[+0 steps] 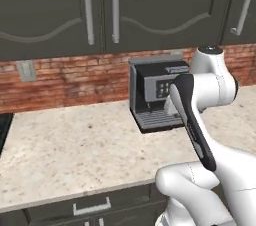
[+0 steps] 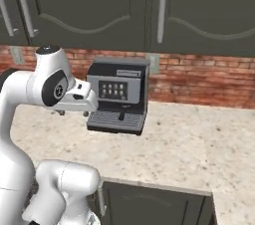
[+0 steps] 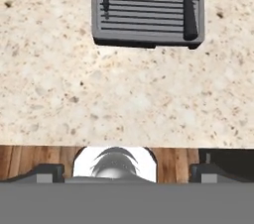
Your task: Navigate to the coffee machine.
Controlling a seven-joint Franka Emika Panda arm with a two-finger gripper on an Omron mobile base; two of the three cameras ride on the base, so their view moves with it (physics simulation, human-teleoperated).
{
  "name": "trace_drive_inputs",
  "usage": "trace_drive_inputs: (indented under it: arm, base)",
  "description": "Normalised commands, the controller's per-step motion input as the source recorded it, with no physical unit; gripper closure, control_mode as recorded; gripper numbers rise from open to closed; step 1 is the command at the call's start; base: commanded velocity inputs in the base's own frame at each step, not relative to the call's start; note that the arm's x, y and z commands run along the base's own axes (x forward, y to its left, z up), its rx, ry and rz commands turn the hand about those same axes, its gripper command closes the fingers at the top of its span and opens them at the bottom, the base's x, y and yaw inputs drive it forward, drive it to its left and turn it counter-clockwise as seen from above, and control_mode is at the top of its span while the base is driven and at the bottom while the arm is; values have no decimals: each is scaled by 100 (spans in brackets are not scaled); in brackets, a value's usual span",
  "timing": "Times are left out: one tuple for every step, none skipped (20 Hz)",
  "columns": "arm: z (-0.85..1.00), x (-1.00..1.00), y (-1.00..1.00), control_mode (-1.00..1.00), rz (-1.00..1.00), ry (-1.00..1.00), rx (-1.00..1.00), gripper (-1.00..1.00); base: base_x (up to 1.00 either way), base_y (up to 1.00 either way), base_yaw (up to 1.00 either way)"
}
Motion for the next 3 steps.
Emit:
trace_drive_inputs:
  arm:
    - [0,0,0,100,0,0,0,-100]
    - [0,0,0,100,0,0,0,-100]
    - [0,0,0,100,0,0,0,-100]
  base:
    - [31,-53,23]
    - [31,-52,22]
    - [29,-51,21]
